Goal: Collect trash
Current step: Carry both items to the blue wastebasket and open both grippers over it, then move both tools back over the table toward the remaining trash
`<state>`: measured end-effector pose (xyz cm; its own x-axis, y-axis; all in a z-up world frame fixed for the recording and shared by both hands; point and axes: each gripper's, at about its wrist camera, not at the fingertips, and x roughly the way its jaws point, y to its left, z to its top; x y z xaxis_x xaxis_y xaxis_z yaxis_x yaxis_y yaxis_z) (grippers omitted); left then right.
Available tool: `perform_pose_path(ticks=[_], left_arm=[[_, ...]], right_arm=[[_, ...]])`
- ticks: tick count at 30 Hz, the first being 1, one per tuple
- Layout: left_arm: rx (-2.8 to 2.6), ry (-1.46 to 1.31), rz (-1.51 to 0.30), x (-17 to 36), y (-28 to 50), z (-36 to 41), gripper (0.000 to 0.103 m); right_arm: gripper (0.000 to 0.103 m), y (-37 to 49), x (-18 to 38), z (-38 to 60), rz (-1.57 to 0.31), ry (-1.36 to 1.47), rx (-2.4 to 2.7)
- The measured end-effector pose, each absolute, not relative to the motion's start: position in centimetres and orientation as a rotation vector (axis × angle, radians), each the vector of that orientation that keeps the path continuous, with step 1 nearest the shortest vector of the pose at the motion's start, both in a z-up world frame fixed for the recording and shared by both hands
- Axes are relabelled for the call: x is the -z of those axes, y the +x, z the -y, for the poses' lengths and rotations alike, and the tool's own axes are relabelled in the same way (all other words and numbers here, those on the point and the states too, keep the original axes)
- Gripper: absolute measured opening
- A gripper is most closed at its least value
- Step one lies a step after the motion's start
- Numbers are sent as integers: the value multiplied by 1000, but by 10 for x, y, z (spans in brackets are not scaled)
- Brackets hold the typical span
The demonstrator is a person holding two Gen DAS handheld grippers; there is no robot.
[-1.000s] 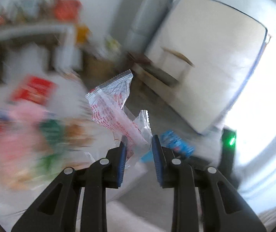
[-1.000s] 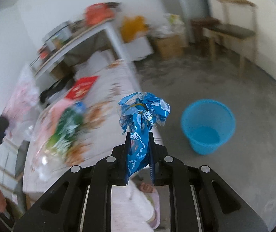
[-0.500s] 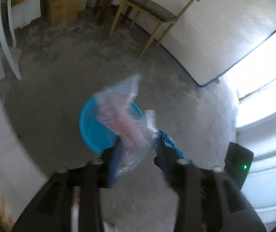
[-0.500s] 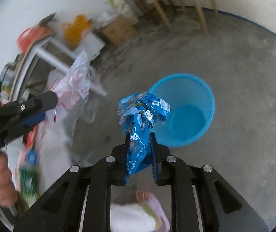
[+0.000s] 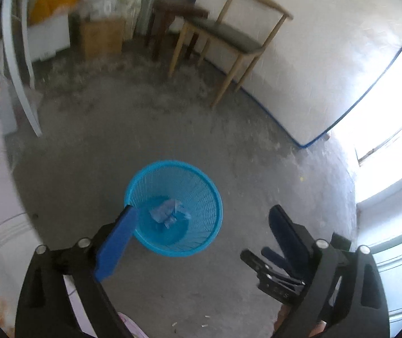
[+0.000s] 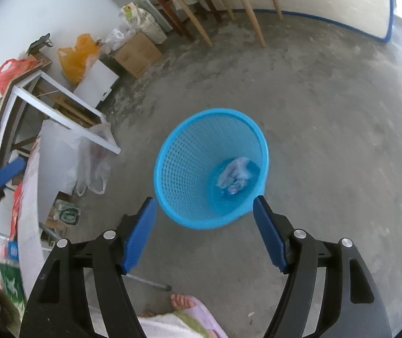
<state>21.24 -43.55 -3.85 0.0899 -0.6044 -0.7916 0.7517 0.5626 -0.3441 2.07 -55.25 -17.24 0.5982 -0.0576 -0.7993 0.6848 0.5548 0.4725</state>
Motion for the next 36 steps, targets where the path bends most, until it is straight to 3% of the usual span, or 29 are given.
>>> perform_pose_path(ticks=[8, 17, 28, 31, 36], left_arm=[[1115, 78, -996, -27, 161, 341, 97], [1033, -27, -837, -51, 108, 205, 97], [549, 127, -525, -39, 81, 21, 97], [420, 248, -513, -26, 87, 7, 97], [389, 402, -510, 3, 102, 14, 84]], right_arm=[[78, -11, 137, 518, -771, 857, 412], [80, 14, 83, 473, -723, 804, 183], [80, 70, 51, 375, -802, 649, -125], [80, 83, 49, 345, -832, 614, -188], [80, 100, 45, 310, -865, 571, -249]])
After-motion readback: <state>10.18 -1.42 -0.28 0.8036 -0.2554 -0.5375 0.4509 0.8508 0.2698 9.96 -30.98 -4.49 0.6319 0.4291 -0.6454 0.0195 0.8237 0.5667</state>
